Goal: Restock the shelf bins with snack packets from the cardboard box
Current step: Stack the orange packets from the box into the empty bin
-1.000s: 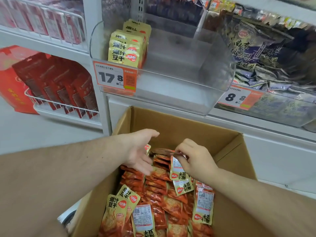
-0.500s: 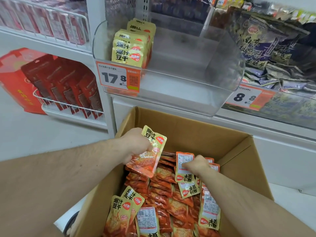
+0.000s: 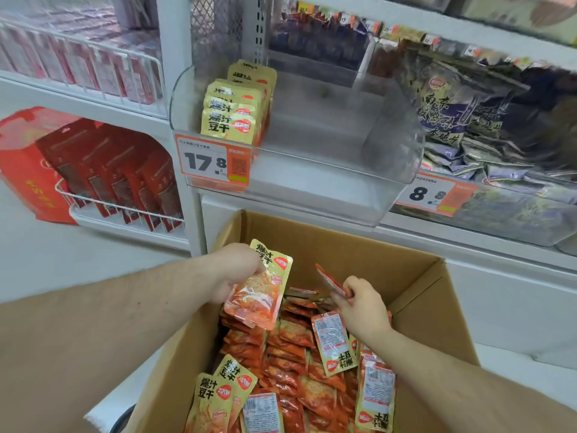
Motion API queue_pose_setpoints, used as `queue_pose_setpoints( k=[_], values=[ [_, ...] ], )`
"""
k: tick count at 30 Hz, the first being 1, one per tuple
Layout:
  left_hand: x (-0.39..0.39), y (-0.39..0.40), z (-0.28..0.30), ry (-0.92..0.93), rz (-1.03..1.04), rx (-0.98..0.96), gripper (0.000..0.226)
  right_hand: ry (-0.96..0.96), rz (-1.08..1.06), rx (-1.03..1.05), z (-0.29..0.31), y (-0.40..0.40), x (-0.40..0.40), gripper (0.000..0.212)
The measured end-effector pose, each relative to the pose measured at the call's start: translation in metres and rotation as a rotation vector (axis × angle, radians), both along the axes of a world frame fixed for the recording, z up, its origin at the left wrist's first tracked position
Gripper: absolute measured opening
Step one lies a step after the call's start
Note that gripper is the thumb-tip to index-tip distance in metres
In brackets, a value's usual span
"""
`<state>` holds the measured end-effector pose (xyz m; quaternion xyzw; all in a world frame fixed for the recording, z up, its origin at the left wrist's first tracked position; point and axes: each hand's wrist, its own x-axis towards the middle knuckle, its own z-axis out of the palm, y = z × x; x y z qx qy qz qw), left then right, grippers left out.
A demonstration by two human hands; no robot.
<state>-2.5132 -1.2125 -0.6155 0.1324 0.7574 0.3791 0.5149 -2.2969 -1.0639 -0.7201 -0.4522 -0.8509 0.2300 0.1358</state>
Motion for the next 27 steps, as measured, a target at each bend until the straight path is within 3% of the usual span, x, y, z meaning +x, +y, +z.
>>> queue_pose_setpoints(
  k=[4, 6, 8, 9, 12, 14, 15, 17, 19, 21, 23, 25, 27],
  values=[
    [0.006, -0.009, 0.022, -0.133, 0.061, 0.059, 0.029, 0.302, 0.329, 0.563, 0.062, -0.027, 0.003, 0.037],
    [0.012, -0.011, 0.028, -0.218, 0.041, 0.095, 0.056, 0.359, 0.450, 0.743, 0.086, -0.041, -0.006, 0.042],
    [0.015, -0.009, 0.032, -0.290, 0.020, 0.126, 0.093, 0.368, 0.543, 0.845, 0.101, -0.053, -0.016, 0.033],
    [0.018, -0.010, 0.038, -0.349, 0.012, 0.155, 0.090, 0.361, 0.583, 0.866, 0.104, -0.057, -0.019, 0.026],
    [0.028, -0.019, 0.055, -0.400, -0.008, 0.272, 0.051, 0.329, 0.649, 0.902, 0.111, -0.067, -0.028, 0.017],
    [0.035, -0.024, 0.060, -0.294, 0.001, 0.338, 0.020, 0.301, 0.660, 0.892, 0.119, -0.073, -0.033, 0.018],
    [0.034, -0.026, 0.059, -0.242, 0.020, 0.381, 0.013, 0.295, 0.680, 0.860, 0.123, -0.074, -0.036, 0.015],
    [0.029, -0.030, 0.059, -0.178, 0.081, 0.426, 0.020, 0.270, 0.724, 0.786, 0.131, -0.076, -0.037, 0.003],
    [0.023, -0.033, 0.064, -0.135, 0.097, 0.474, 0.025, 0.299, 0.664, 0.634, 0.141, -0.077, -0.037, 0.022],
    [0.019, -0.035, 0.071, -0.155, 0.110, 0.521, 0.027, 0.394, 0.423, 0.341, 0.158, -0.079, -0.039, 0.036],
    [0.015, -0.036, 0.078, -0.161, 0.119, 0.558, 0.030, 0.439, 0.242, -0.088, 0.178, -0.081, -0.050, 0.042],
    [0.013, -0.037, 0.085, -0.184, 0.090, 0.593, 0.032, 0.479, 0.240, -0.481, 0.194, -0.077, -0.065, 0.058],
    [0.010, -0.038, 0.092, -0.203, 0.024, 0.616, 0.035, 0.510, 0.264, -0.682, 0.205, -0.074, -0.076, 0.059]
  ],
)
